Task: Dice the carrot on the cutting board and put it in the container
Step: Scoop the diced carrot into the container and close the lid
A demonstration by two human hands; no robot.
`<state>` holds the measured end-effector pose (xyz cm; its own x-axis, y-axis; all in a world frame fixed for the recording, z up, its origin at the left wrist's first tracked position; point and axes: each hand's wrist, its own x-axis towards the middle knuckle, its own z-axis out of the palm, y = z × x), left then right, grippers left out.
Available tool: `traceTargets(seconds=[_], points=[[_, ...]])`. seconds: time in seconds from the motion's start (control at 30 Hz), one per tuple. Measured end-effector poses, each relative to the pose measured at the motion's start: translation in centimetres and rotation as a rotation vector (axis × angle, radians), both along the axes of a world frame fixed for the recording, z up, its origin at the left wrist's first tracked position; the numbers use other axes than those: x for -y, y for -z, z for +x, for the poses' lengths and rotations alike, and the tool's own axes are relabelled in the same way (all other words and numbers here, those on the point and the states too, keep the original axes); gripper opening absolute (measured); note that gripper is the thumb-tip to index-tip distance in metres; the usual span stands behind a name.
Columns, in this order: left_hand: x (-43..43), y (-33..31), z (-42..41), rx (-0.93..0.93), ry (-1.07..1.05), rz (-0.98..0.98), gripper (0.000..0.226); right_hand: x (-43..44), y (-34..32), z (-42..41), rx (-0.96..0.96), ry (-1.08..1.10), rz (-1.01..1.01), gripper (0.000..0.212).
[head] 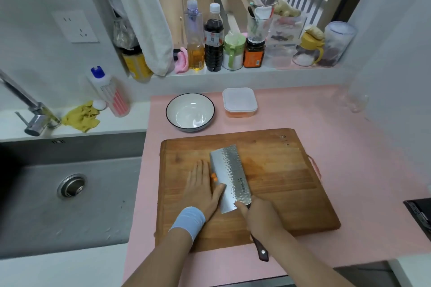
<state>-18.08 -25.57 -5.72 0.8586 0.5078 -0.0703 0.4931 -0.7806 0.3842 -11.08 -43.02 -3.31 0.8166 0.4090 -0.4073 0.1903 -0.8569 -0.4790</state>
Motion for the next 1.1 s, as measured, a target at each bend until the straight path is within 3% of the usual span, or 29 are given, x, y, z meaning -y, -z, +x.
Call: traceTargets(seconds=[0.23,0.43,0.6,0.77,0.93,1.1], points=[[0.7,1.0,0.4,0.086,0.085,-0.043,0.083,-2.7,0.1,-3.6,-0.041,-0.014,-0.04,0.044],[1.8,-0.1,0.5,0.086,0.165,-0.08,0.086,-0.4,-1.3,-4.3,-0.354,0.055,0.36,0.019],[4.9,-2.5,1.4,0.057,0.225,-0.053,0.083,2.8,-3.6,-4.5,-0.46,0.143,0.49,0.022],[11.1,-5.8,2.8,0.083,0.313,-0.061,0.079,9.2,-5.9,-4.3,-0.57,0.365,0.607,0.017],[20.1,-7.9,2.6,0.12,0.437,-0.112,0.081,19.0,-7.5,-5.2,-0.488,0.463,0.618,0.017],[29.4,-8.4,1.5,0.179,0.69,-0.077,0.086,29.4,-9.5,-7.5,-0.461,0.529,0.605,0.019]])
